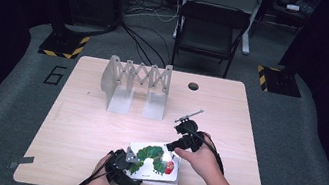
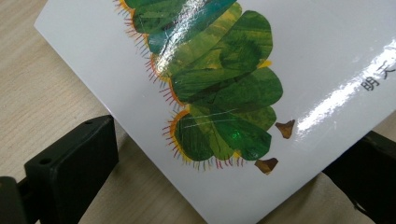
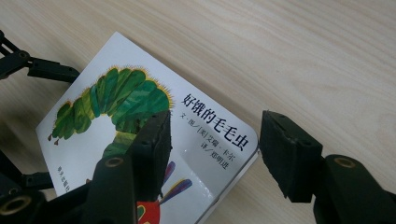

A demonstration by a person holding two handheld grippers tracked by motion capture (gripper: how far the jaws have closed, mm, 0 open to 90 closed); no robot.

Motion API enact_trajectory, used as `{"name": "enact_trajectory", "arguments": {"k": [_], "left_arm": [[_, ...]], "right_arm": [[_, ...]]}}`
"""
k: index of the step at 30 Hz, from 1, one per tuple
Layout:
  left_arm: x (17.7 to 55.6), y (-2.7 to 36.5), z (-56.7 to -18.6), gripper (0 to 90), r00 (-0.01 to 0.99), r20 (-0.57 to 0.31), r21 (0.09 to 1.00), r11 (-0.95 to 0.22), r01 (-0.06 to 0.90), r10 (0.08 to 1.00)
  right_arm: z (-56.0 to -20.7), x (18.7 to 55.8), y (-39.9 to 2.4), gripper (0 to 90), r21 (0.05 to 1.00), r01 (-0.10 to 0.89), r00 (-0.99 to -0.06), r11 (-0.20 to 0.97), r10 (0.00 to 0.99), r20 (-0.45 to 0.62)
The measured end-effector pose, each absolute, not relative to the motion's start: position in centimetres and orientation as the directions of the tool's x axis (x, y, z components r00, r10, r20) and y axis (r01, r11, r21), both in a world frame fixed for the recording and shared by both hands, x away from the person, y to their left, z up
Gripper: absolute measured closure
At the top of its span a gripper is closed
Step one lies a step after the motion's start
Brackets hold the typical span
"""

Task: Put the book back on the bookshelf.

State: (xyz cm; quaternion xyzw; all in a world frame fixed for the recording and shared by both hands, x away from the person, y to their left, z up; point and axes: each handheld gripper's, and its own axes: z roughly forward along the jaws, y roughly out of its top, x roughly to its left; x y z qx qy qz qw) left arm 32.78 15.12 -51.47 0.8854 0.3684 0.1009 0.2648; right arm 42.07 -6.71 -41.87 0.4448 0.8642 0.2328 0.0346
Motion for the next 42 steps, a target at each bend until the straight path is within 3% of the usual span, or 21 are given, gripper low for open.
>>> {"name": "enact_trajectory", "arguments": {"k": [25,42], "left_arm": [[32.9,15.1,-51.5,0.0,0.717,-0.024,0.553,-0.588,0.59,0.697],[33.1,15.1,-51.3,0.0,0.708,-0.043,0.54,-0.58,0.61,0.705]], "right_arm": [[-40.9,42.9,-6.0,43.9,0.309,0.79,-0.589,0.529,0.794,0.148],[-39.0,42.6,-4.8,43.8,0.314,0.768,-0.615,0.559,0.779,0.118]]}}
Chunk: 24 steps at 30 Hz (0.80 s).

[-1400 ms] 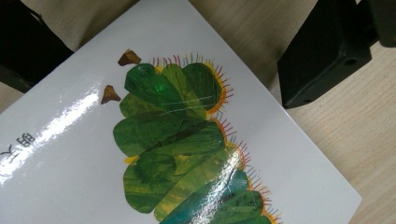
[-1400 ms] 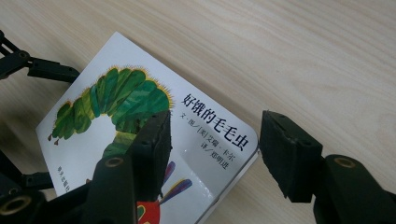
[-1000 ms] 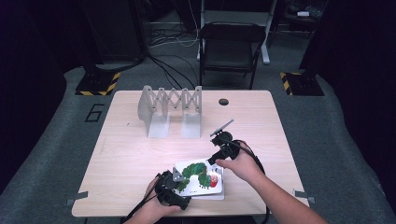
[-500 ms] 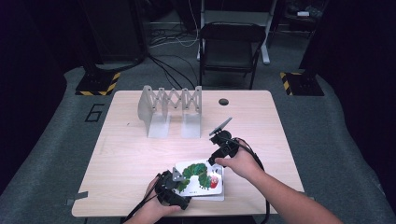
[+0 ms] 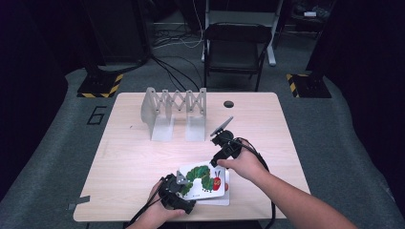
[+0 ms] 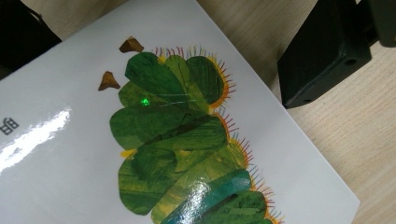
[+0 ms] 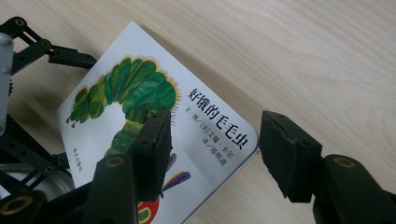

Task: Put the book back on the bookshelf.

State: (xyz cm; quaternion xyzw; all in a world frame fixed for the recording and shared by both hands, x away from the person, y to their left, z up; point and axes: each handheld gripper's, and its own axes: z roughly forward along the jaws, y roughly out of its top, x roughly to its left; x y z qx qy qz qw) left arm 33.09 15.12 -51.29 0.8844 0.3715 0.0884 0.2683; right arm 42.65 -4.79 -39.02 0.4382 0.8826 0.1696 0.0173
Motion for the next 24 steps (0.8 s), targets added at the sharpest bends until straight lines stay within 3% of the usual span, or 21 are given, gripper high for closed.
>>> {"name": "enact_trajectory", "arguments": {"k": [24], "left_arm": [[33.8,14.8,-51.0,0.0,0.691,-0.061,0.506,-0.575,0.643,0.72]], "right_arm": [[-36.8,42.5,-2.9,43.8,0.306,0.734,-0.654,0.607,0.752,0.077]]}}
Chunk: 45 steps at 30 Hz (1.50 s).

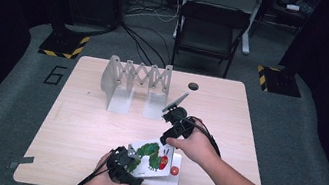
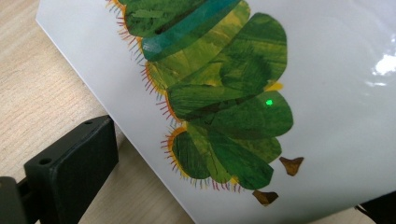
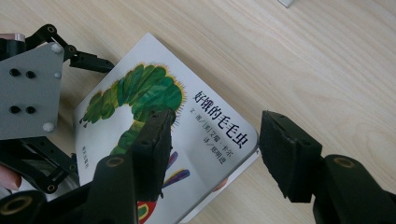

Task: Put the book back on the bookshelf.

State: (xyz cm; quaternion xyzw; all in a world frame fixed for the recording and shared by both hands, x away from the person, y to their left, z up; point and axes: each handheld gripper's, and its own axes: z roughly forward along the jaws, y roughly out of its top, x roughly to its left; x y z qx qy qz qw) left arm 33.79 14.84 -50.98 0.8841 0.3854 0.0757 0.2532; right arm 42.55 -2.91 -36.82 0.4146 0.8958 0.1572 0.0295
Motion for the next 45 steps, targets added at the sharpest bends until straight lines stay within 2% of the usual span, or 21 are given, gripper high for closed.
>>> {"name": "enact_trajectory", "arguments": {"k": [15,33,45], "left_arm": [[34.6,14.4,-50.6,0.0,0.679,-0.08,0.443,-0.584,0.68,0.73],[34.4,15.2,-50.7,2.6,0.666,-0.098,0.501,-0.542,0.675,0.739],[34.4,15.1,-50.7,2.7,0.666,-0.092,0.493,-0.547,0.676,0.74]], "right_arm": [[-35.8,42.5,-2.3,43.8,0.32,0.714,-0.672,0.622,0.737,0.066],[-36.5,42.7,-2.7,44.0,0.304,0.731,-0.658,0.611,0.749,0.079],[-37.1,43.1,-3.2,44.7,0.297,0.732,-0.661,0.613,0.745,0.091]]}}
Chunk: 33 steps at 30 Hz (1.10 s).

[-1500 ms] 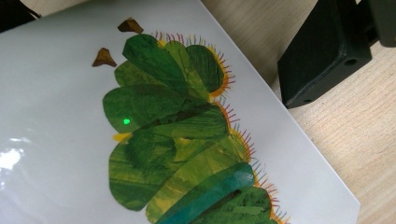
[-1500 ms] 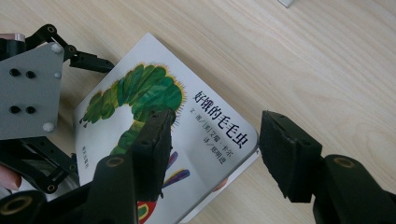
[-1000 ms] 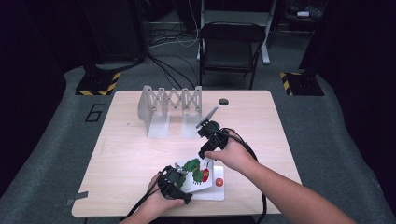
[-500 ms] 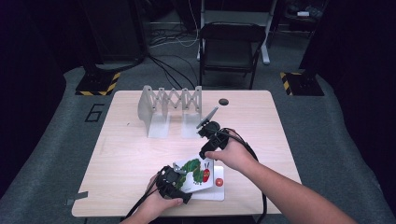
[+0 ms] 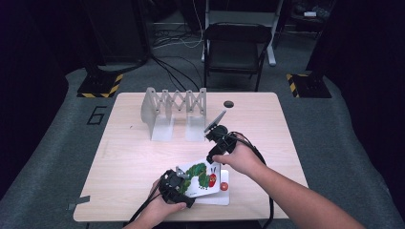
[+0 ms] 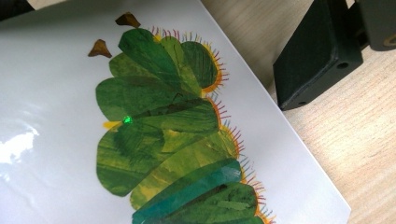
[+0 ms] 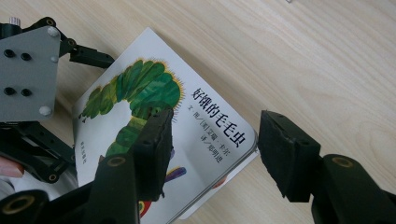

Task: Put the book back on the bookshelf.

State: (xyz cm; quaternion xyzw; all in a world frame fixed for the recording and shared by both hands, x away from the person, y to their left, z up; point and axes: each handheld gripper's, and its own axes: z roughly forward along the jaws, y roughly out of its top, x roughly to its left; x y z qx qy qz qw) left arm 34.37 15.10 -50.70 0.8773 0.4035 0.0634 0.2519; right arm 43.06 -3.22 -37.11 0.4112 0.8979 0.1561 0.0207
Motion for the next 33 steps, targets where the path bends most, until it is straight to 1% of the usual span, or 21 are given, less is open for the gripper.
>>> {"name": "enact_trajectory", "arguments": {"k": [8,11,13,16,20,21,22,27,32,33], "left_arm": [[34.3,15.1,-50.8,2.7,0.661,-0.095,0.5,-0.539,0.678,0.744],[34.2,15.1,-50.8,2.7,0.658,-0.101,0.504,-0.533,0.68,0.746],[34.2,15.2,-50.8,2.7,0.662,-0.098,0.504,-0.537,0.677,0.743],[34.2,15.2,-50.8,2.7,0.661,-0.096,0.511,-0.533,0.675,0.744],[34.1,15.2,-50.8,2.6,0.66,-0.095,0.511,-0.533,0.674,0.745],[34.1,15.2,-50.8,2.6,0.66,-0.095,0.512,-0.532,0.674,0.745],[34.1,15.2,-50.8,2.6,0.66,-0.095,0.512,-0.532,0.674,0.745],[34.1,15.2,-50.8,2.6,0.661,-0.093,0.512,-0.534,0.673,0.744],[34.1,15.2,-50.8,2.6,0.661,-0.093,0.512,-0.534,0.673,0.744],[34.1,15.2,-50.8,2.6,0.661,-0.093,0.513,-0.533,0.673,0.745]], "right_arm": [[-37.5,43.3,-3.4,44.3,0.285,0.741,-0.655,0.609,0.749,0.101],[-38.0,43.5,-3.6,43.8,0.262,0.741,-0.658,0.618,0.746,0.102],[-38.2,43.5,-3.6,43.8,0.27,0.75,-0.646,0.603,0.756,0.107],[-38.5,43.7,-3.8,43.9,0.251,0.762,-0.637,0.597,0.762,0.122],[-38.8,43.9,-3.8,44.0,0.256,0.762,-0.638,0.595,0.757,0.141],[-38.8,43.8,-3.8,44.1,0.25,0.775,-0.623,0.581,0.769,0.145],[-38.8,43.9,-3.9,44.1,0.254,0.764,-0.636,0.593,0.759,0.14],[-39.1,44.0,-3.7,45.0,0.238,0.777,-0.624,0.583,0.763,0.167],[-39.4,44.1,-3.7,45.2,0.246,0.764,-0.64,0.596,0.748,0.178],[-39.5,44.1,-3.6,45.1,0.244,0.772,-0.631,0.587,0.753,0.184]]}}
